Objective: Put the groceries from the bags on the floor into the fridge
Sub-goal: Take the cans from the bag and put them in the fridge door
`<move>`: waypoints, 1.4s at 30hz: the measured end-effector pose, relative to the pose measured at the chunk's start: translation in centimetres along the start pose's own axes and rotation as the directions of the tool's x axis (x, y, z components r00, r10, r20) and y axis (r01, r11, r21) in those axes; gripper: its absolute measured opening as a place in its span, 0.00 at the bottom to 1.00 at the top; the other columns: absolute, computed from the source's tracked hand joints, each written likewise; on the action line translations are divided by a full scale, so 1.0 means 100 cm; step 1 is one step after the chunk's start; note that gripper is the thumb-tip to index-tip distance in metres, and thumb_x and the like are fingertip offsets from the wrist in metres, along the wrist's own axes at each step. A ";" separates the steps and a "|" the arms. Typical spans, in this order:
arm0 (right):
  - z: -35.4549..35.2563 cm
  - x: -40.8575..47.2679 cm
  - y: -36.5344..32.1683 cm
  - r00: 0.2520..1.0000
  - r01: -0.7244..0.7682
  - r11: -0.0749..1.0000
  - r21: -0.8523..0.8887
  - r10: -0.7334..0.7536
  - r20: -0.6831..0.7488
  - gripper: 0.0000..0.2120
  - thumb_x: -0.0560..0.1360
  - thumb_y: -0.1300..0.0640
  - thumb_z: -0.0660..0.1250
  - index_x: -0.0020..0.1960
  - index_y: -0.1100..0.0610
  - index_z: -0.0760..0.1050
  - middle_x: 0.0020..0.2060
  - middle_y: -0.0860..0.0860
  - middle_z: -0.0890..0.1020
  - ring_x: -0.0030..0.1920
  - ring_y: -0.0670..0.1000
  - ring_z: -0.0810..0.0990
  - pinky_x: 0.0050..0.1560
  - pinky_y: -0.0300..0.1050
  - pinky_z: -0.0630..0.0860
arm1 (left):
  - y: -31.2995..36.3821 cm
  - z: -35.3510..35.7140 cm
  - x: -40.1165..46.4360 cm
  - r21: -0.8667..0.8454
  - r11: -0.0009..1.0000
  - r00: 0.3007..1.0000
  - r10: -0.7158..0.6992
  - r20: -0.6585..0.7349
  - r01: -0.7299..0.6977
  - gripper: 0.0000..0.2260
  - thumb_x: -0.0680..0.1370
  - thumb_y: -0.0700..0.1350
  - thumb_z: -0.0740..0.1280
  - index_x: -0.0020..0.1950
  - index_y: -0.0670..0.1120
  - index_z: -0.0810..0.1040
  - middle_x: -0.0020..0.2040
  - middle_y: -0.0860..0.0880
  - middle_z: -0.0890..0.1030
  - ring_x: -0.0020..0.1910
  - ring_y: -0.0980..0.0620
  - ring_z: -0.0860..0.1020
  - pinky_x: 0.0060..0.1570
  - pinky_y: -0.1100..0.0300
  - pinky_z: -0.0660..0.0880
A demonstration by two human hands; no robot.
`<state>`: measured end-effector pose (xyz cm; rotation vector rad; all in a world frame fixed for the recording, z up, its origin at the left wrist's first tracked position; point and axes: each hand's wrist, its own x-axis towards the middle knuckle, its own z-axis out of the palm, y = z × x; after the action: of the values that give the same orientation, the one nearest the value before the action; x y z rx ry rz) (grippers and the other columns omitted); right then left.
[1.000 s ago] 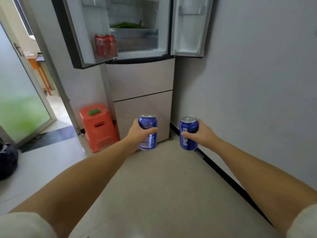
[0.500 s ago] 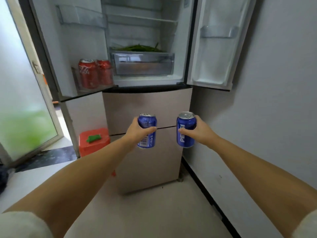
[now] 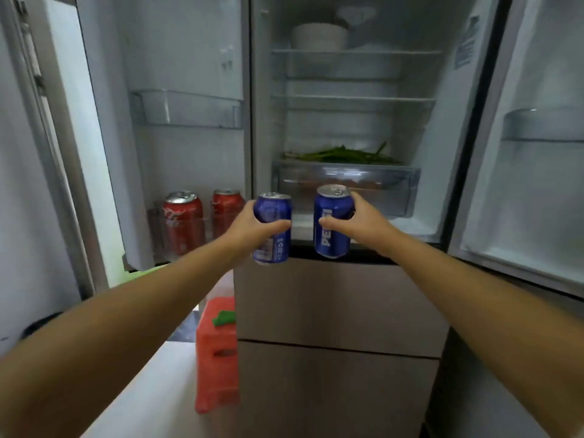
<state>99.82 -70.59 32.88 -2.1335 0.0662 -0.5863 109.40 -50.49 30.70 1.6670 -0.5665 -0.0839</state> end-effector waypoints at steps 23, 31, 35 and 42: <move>0.080 0.256 -0.177 0.797 0.539 0.771 0.340 -0.597 0.092 0.13 0.70 0.48 0.73 0.50 0.53 0.76 0.45 0.49 0.84 0.45 0.45 0.83 0.43 0.38 0.80 | 0.185 -0.157 0.105 0.403 0.914 0.859 0.245 -0.450 -0.049 0.18 0.72 0.46 0.74 0.58 0.41 0.76 0.49 0.42 0.82 0.46 0.45 0.82 0.49 0.51 0.80; 0.089 0.255 -0.177 0.811 0.534 0.817 0.215 -0.568 0.143 0.32 0.70 0.40 0.70 0.65 0.57 0.64 0.49 0.47 0.77 0.44 0.43 0.79 0.36 0.35 0.74 | 0.166 -0.155 0.102 0.537 0.843 0.770 0.328 -0.547 0.022 0.29 0.70 0.51 0.75 0.64 0.44 0.65 0.53 0.49 0.76 0.51 0.50 0.78 0.50 0.54 0.77; 0.082 0.250 -0.173 0.806 0.569 0.811 0.137 -0.583 0.103 0.31 0.75 0.43 0.65 0.69 0.58 0.59 0.40 0.44 0.72 0.38 0.41 0.73 0.31 0.32 0.68 | 0.166 -0.152 0.100 0.602 0.797 0.736 0.382 -0.559 0.043 0.41 0.71 0.52 0.74 0.75 0.43 0.53 0.61 0.48 0.71 0.58 0.49 0.73 0.55 0.55 0.74; 0.063 0.238 -0.167 0.782 0.618 0.784 0.061 -0.620 0.060 0.28 0.79 0.45 0.59 0.74 0.57 0.58 0.62 0.55 0.73 0.55 0.48 0.73 0.52 0.37 0.66 | 0.167 -0.141 0.076 0.821 0.567 0.642 0.607 -0.468 0.062 0.37 0.74 0.53 0.69 0.77 0.46 0.53 0.72 0.42 0.62 0.70 0.45 0.65 0.69 0.48 0.66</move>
<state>120.92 -61.99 52.06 -2.1191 -0.7184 -0.8705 115.98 -41.88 51.11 2.2058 -0.2459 1.2496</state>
